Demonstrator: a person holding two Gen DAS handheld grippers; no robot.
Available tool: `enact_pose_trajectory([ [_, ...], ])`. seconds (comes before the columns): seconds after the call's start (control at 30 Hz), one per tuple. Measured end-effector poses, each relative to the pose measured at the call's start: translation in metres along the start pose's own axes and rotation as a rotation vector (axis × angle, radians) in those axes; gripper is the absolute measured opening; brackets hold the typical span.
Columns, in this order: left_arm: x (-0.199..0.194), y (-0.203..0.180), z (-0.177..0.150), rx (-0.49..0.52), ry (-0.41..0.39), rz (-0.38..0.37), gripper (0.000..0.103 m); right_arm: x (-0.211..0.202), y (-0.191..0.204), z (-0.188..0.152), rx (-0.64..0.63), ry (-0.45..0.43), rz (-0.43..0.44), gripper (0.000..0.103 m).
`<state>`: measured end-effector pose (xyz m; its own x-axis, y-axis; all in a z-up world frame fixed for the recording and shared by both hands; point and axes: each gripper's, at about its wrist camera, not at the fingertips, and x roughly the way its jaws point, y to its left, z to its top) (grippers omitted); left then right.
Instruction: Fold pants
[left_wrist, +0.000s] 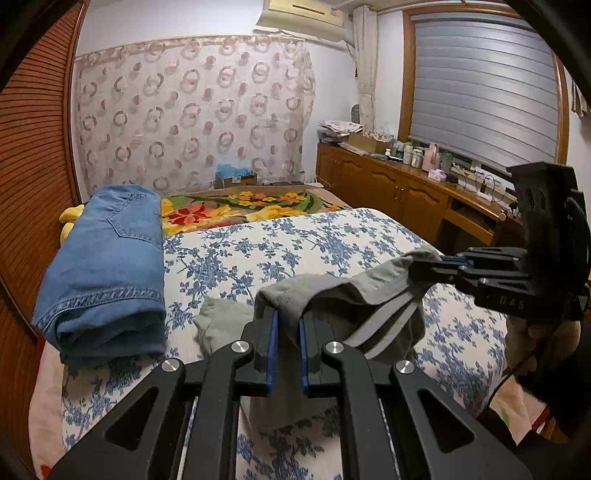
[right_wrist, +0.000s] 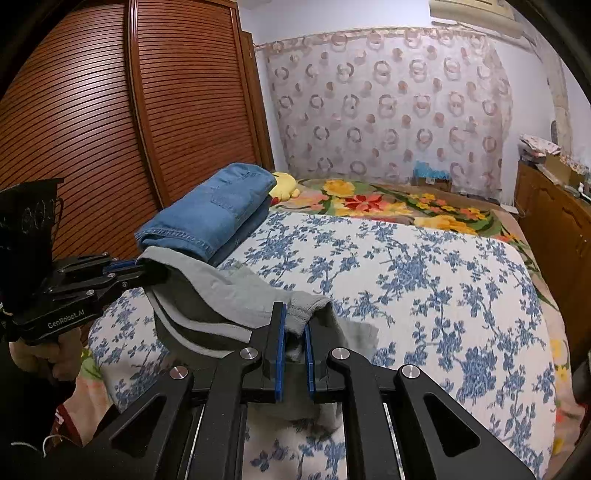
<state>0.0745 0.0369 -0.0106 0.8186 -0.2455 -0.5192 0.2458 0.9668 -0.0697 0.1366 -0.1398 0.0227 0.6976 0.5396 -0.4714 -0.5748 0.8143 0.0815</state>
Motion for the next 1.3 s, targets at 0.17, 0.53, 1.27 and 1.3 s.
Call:
enact_pose_trajectory([
  [0.17, 0.019, 0.005, -0.001, -0.006, 0.027, 0.02, 0.009, 0.024, -0.011, -0.001, 0.027, 0.034, -0.006, 0.008],
  [0.53, 0.026, 0.014, -0.008, -0.029, 0.054, 0.04, 0.018, 0.05, -0.01, 0.001, 0.022, 0.068, -0.012, 0.008],
  [1.27, 0.033, 0.03, -0.033, -0.067, 0.119, 0.056, 0.075, 0.073, -0.007, 0.006, 0.04, 0.11, -0.027, 0.014],
  [1.3, 0.034, 0.03, -0.033, -0.068, 0.121, 0.055, 0.075, 0.071, -0.007, 0.006, 0.038, 0.109, -0.032, 0.017],
])
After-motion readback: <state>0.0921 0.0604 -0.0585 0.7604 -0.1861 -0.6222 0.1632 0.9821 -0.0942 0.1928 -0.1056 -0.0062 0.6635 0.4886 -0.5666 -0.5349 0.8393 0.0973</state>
